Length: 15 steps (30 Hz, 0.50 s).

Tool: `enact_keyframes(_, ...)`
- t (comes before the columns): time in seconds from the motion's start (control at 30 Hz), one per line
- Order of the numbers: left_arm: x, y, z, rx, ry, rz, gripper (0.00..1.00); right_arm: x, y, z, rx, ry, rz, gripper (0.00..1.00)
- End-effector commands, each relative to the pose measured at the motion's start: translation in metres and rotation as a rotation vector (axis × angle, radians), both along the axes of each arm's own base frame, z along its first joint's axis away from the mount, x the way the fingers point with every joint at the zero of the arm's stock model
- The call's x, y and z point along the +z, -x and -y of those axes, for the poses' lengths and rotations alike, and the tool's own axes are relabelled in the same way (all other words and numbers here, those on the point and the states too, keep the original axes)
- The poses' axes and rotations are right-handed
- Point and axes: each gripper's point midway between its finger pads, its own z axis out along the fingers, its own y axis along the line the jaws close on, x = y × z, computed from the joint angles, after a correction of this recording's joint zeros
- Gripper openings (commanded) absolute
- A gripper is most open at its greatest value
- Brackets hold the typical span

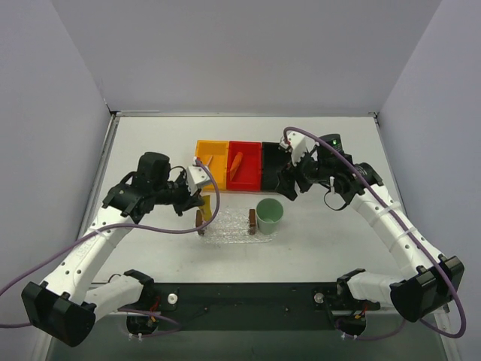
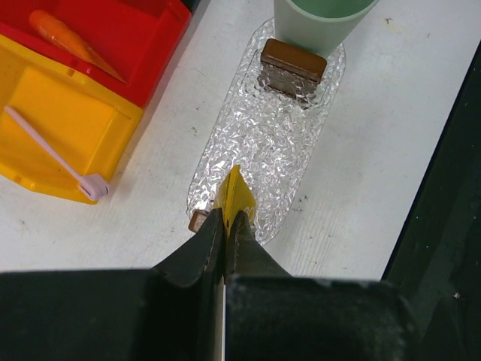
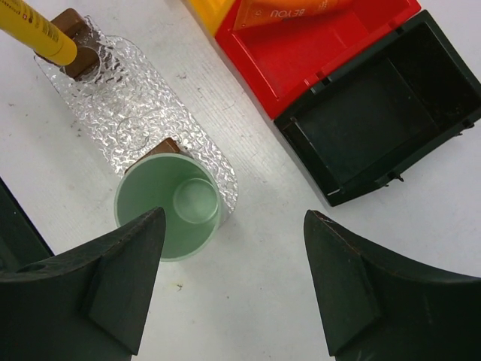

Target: Prepare toiletry sets of a toothbrush and toothpaste on the tray

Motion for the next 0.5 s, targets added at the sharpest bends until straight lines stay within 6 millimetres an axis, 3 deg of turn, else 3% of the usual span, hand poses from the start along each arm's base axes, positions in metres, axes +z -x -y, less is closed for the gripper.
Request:
enact_keyframes(0.0, 0.009, -0.007, 0.015, -0.017, 0.026, 0.07, 0.0, 0.013, 0.0, 0.003, 0.003, -0.07, 0.027, 0.69)
enact_keyframes(0.47, -0.005, -0.013, 0.022, -0.014, 0.015, 0.084, 0.0, 0.013, -0.001, 0.007, -0.007, -0.092, 0.016, 0.69)
